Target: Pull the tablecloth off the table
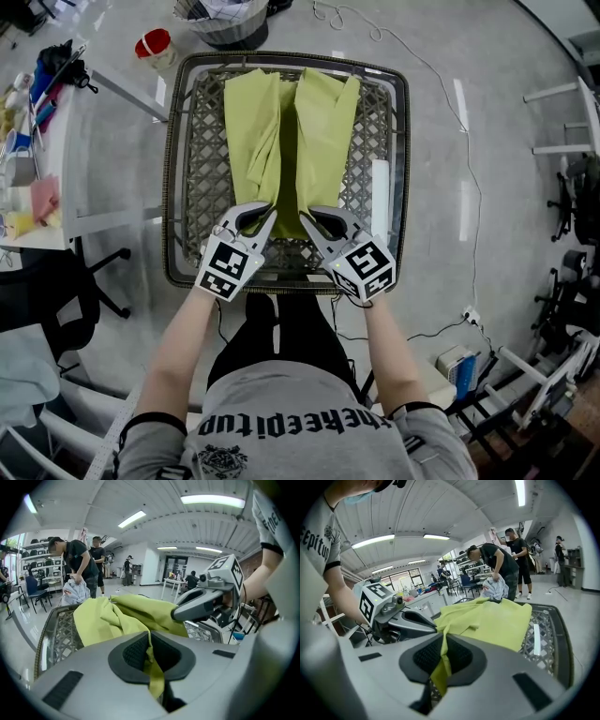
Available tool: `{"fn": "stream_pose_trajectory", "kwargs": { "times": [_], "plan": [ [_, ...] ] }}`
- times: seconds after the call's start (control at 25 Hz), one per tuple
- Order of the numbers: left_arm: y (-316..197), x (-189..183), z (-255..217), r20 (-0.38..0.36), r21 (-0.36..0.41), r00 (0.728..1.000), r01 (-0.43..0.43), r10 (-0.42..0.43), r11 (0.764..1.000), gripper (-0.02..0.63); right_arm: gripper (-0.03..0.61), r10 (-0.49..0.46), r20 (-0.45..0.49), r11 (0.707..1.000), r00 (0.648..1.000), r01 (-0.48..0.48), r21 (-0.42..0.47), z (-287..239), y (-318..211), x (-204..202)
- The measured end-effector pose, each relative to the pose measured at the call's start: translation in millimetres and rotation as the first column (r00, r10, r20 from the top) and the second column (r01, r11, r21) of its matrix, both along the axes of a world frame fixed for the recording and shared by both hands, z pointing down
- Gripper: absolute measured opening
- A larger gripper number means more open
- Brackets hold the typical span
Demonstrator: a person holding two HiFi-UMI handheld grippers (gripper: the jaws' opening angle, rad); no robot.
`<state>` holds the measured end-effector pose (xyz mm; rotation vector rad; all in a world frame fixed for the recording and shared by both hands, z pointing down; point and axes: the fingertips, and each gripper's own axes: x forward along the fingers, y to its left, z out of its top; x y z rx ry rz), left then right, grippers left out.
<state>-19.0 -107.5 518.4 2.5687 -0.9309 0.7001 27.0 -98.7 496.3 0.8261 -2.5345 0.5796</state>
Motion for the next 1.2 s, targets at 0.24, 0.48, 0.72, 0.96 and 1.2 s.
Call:
{"fn": "stream_pose_trajectory", "kwargs": {
  "times": [0.24,0.48,0.72,0.96,1.2],
  "plan": [
    [24.0,8.0,-2.1,0.086,0.086,0.990,-0.119,0.111,0.989,0.025,0.023,-0.046,-0.029,0.999,0.999,0.046,-0.007,6.1,18.0,-4.8],
    [43.0,14.0,2.1,0.145,0.110,0.963,-0.244,0.227,0.964,0.025,0.023,-0.119,-0.061,0.993,0.991,0.117,-0.033,17.7,35.3,-8.9],
    [50.8,10.7,6.4,0.149,0.093,0.951,-0.286,0.270,0.954,0.025,0.023,-0.192,-0.097,0.981,0.977,0.187,-0.058,26.6,51.6,-8.6],
    [50.5,8.7,1.8,0.149,0.103,0.954,-0.278,0.261,0.955,0.025,0.025,-0.278,-0.147,0.957,0.949,0.260,-0.127,46.6,72.0,-11.3],
    [49.4,5.8,-4.1,0.151,0.128,0.958,-0.262,0.242,0.957,0.025,0.045,-0.226,-0.119,0.962,0.967,0.203,-0.184,59.8,70.4,-16.7]
  ]
}}
